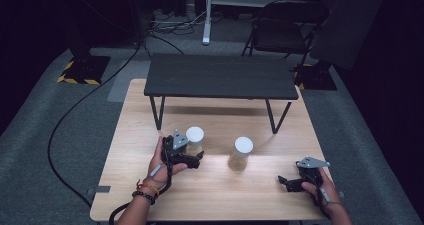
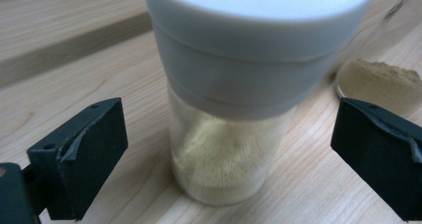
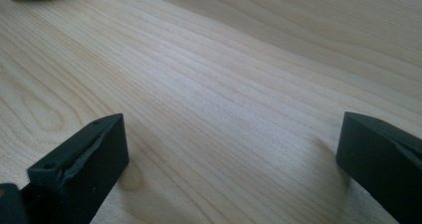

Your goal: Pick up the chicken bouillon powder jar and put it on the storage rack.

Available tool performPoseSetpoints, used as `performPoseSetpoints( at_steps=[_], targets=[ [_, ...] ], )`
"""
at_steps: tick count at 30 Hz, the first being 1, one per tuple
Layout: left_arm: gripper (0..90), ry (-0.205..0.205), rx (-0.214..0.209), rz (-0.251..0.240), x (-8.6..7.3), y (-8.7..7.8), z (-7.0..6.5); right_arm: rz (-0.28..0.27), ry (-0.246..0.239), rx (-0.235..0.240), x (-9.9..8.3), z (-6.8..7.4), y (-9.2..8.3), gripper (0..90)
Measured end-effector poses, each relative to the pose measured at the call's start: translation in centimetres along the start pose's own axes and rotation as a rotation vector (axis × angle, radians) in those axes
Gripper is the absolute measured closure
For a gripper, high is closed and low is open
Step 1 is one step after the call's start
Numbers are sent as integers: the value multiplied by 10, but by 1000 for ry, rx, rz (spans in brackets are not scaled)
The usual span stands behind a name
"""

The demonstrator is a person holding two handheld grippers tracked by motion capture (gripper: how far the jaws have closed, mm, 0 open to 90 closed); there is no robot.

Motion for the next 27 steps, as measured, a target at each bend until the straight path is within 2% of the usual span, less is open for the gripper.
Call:
performPoseSetpoints(
  at_steps=[1, 4, 10, 11, 14, 17, 18, 19, 20, 21, 27],
  targets=[
    [16, -18, -7, -3, 1, 3, 2, 0, 0, 0, 0, 0, 0, 0],
    [18, -31, -7, -1, 1, 8, 4, 0, 0, 0, 0, 0, 0, 0],
    [49, -60, 24, 7, 1, 17, 3, 0, 0, 0, 0, 0, 0, 0],
    [50, -60, 24, 7, 1, 17, 3, 0, 0, 0, 0, 0, 0, 0],
    [78, -51, 37, -33, -2, 16, -1, 0, 0, 0, 0, 0, 0, 0],
    [158, -30, 33, -54, -4, 15, -3, 0, -1, 1, 0, 0, 0, 0],
    [199, -35, 16, -68, -4, 14, -2, 0, -2, 2, 0, 0, 0, 0],
    [228, -35, 16, -68, -4, 14, -2, 0, -3, 3, 0, 0, 0, 0],
    [228, -34, 7, -68, -4, 13, -1, 0, -3, 3, 0, 0, 0, 0],
    [316, -32, 12, -74, -4, 12, -2, 0, -3, 3, 0, -1, 0, 0],
    [333, -15, 30, -82, -2, 11, -6, 0, -3, 4, 0, -1, 0, 0]
  ],
)
Point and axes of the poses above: each handheld gripper's, and its own axes: y roughly forward along the jaws, x roughly out of its top, z roughly to its left, the point moved 9 cm from there along y, roughly forward along the jaws, and after that the axes turned 2 degrees about -z, right-handed, at the moved point
